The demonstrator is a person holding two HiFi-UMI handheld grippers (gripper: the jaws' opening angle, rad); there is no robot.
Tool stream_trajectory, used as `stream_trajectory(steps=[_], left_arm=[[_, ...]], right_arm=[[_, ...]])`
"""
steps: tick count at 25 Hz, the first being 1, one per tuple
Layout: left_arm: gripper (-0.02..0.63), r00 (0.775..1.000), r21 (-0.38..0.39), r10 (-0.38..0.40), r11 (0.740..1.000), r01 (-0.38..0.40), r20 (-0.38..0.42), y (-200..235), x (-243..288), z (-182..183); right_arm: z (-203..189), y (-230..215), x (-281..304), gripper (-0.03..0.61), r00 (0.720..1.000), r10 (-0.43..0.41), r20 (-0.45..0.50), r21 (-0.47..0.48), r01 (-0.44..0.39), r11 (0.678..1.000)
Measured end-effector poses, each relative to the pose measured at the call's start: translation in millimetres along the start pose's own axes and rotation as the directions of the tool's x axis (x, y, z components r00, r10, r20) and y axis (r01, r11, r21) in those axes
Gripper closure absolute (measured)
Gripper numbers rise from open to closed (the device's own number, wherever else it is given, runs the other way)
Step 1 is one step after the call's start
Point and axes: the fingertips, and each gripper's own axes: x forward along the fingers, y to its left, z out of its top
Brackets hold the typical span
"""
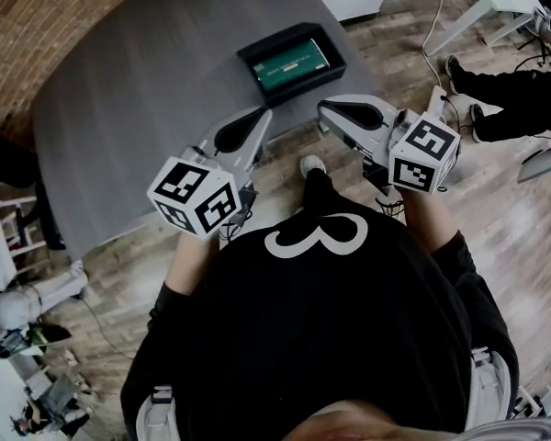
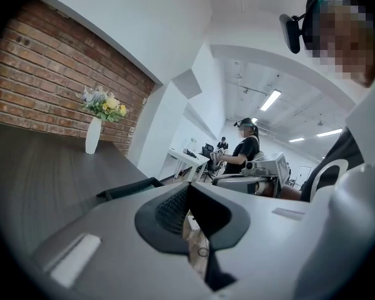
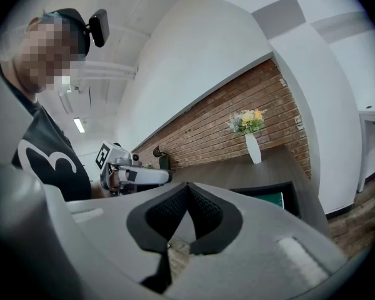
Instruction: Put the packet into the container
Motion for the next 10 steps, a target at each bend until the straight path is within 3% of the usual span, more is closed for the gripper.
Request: stream_trajectory(steps=[10], left_arm=[[0.604,1.0,0.014,0.006,1.0,-0.006,-0.025,0.7,5.2,-6.4]], right_arm=[[-2.1,-7.9,0.2,0.578,1.0,0.001,0.019,0.017,-0.002,1.0]])
